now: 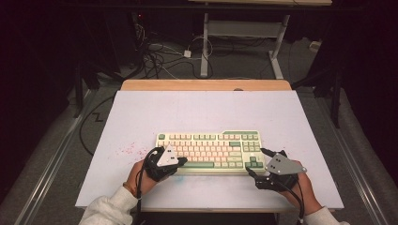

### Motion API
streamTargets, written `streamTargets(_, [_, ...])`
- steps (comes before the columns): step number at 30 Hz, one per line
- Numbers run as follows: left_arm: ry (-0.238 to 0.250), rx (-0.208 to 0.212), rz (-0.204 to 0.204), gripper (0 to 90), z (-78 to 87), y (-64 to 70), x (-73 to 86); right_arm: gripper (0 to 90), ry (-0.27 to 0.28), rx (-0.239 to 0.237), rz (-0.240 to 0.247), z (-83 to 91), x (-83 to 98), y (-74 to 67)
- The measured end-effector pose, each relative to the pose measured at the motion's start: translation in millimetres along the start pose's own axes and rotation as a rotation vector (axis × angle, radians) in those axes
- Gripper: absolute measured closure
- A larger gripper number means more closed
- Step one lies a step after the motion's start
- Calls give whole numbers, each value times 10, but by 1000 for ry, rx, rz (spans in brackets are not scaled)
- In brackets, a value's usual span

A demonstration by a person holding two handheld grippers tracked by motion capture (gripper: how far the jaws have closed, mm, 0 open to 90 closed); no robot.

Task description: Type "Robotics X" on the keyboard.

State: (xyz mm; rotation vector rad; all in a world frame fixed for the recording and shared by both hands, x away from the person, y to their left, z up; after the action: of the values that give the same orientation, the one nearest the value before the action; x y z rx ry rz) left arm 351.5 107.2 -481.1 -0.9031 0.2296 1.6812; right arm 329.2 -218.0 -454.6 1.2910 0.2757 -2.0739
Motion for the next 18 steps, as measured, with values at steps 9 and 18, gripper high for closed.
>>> streamTargets(9, [-41, -4, -19, 877, -48, 6, 5, 226, -1, -2, 2, -4, -1, -5])
streamTargets(18, [13, -36, -8, 829, 85, -46, -47, 227, 3, 2, -5, 9, -6, 4])
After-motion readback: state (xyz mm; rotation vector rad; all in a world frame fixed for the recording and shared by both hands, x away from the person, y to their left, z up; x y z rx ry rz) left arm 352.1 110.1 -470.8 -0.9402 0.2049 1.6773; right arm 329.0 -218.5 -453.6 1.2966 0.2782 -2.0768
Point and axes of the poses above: each handheld gripper's, and its own axes: z roughly backward along the jaws, x roughly out of its underside, y roughly to its right, the point moved 4 cm from there along -z, roughly forward along the jaws, and after that the axes turned 12 degrees about -z, right-handed, at the moved point
